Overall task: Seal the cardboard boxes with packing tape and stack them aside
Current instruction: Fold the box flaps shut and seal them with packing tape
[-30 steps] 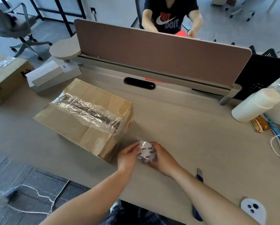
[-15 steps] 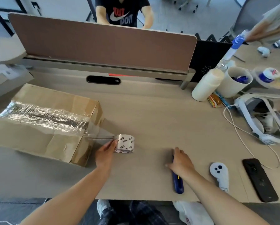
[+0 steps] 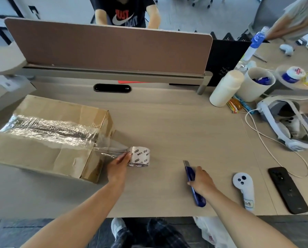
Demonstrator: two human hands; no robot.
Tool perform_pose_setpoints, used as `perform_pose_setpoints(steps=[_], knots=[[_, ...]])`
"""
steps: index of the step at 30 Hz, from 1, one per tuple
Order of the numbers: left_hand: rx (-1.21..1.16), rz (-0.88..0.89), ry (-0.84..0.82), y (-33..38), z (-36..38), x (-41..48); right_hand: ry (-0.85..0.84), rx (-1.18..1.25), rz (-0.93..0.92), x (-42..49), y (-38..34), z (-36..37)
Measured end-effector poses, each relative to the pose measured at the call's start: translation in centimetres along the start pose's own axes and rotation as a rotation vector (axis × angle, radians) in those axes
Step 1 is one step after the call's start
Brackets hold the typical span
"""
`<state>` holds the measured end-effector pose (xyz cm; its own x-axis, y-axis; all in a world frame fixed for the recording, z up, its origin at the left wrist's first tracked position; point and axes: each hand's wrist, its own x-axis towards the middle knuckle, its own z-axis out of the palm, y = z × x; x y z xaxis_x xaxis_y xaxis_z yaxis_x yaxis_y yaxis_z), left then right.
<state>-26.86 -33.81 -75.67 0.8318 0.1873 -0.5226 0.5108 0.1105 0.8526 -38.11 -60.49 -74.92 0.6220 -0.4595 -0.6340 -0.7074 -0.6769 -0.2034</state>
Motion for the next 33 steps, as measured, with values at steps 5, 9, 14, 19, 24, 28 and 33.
perform_pose_setpoints(steps=[5, 9, 14, 19, 24, 28, 33], knots=[[-0.132, -0.028, 0.039, 0.4, 0.9, -0.2, -0.057, -0.022, -0.085, 1.1, -1.3, -0.5], [-0.182, -0.07, 0.076, 0.4, 1.1, -0.6, -0.05, -0.035, -0.233, 2.3, -3.6, -1.7], [-0.275, -0.146, 0.158, -0.2, 1.3, -0.4, 0.065, -0.165, -0.629, 3.0, -10.4, -5.3], [-0.388, -0.186, 0.243, 0.1, 2.3, -0.5, 0.392, -0.542, -1.324, 3.1, -18.5, -7.1], [-0.304, -0.166, 0.271, 0.1, 2.7, -0.1, 0.569, -0.757, -1.813, 1.5, -23.6, -5.8], [-0.293, -0.219, 0.311, 0.2, 2.6, 0.3, 0.599, -0.827, -1.943, 1.3, -24.8, -4.8], [-0.321, -0.258, 0.273, 0.6, 2.6, -0.7, 0.641, -0.918, -1.579, 5.1, -25.1, -7.4]])
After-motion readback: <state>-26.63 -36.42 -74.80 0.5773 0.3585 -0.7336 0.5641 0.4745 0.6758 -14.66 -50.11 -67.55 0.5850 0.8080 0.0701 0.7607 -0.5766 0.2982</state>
